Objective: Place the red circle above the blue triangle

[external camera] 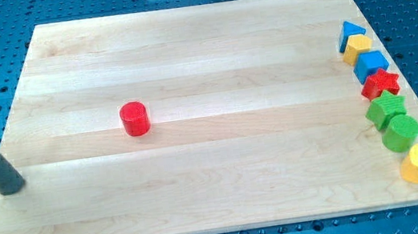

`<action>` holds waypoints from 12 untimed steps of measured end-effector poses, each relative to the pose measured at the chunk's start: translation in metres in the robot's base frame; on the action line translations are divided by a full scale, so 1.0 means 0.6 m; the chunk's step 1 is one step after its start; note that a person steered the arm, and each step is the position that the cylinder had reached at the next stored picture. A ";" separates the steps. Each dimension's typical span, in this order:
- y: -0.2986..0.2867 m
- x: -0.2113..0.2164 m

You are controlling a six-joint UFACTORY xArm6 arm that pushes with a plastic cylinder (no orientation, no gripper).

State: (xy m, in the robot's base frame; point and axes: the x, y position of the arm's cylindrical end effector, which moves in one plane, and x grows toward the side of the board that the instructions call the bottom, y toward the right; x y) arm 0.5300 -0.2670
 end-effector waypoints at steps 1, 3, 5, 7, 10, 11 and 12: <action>0.010 0.000; 0.018 0.006; 0.142 -0.102; 0.267 -0.081; 0.464 -0.226; 0.458 -0.221; 0.399 -0.204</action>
State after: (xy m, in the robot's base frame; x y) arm 0.4077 -0.0276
